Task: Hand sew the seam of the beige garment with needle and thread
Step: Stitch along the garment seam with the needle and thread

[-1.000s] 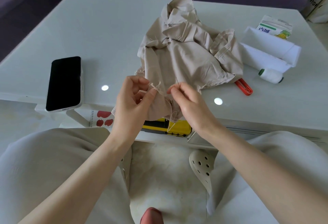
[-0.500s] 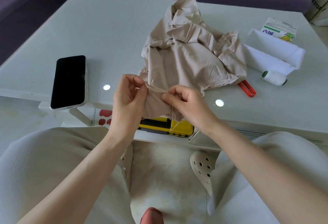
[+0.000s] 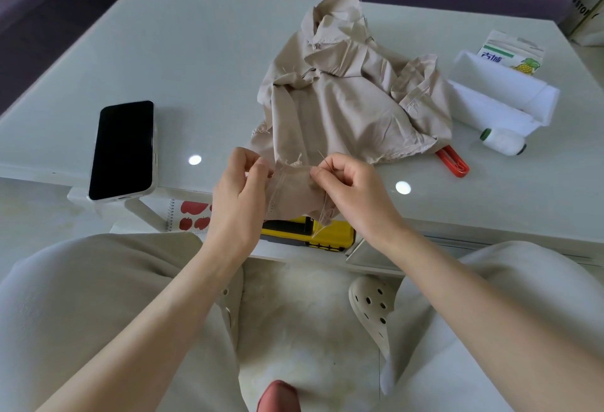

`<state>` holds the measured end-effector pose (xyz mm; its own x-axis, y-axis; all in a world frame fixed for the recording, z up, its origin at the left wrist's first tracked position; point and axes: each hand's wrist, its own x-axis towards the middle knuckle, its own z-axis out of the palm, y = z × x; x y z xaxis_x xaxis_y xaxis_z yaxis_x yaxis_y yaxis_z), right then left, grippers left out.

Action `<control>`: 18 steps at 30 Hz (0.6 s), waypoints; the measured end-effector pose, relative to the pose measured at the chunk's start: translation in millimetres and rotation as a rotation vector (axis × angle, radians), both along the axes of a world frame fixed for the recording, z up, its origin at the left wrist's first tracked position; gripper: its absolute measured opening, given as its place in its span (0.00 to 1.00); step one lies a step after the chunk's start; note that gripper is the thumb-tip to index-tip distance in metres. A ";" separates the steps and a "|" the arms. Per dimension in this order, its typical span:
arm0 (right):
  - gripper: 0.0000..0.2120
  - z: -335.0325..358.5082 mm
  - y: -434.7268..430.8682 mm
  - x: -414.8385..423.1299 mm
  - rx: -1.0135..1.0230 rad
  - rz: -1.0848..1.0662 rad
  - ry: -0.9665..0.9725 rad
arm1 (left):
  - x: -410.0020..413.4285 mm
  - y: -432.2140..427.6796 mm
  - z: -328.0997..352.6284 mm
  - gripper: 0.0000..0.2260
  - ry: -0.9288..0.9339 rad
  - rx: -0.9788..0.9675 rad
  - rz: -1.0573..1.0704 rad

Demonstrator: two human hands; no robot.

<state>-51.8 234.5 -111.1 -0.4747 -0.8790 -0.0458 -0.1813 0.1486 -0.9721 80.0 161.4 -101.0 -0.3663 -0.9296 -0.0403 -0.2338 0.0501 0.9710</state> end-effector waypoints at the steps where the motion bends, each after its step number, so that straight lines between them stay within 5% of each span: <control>1: 0.12 -0.1 0.1 0.0 0.001 -0.010 0.009 | 0.6 -0.3 0.0 0.09 -0.009 0.008 -0.004; 8: 0.11 -0.8 1.5 -0.4 0.000 -0.028 0.034 | 2.6 -3.1 -3.2 0.05 -0.163 -0.008 -0.082; 18: 0.11 -5.1 4.5 2.9 0.027 0.016 0.029 | 1.2 -2.3 -1.3 0.09 -0.015 -0.009 -0.152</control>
<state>-48.8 239.0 -116.2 -0.4620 -0.8851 -0.0562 -0.2116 0.1716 -0.9622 81.2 159.1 -102.4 -0.5023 -0.8638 -0.0384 -0.2376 0.0952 0.9667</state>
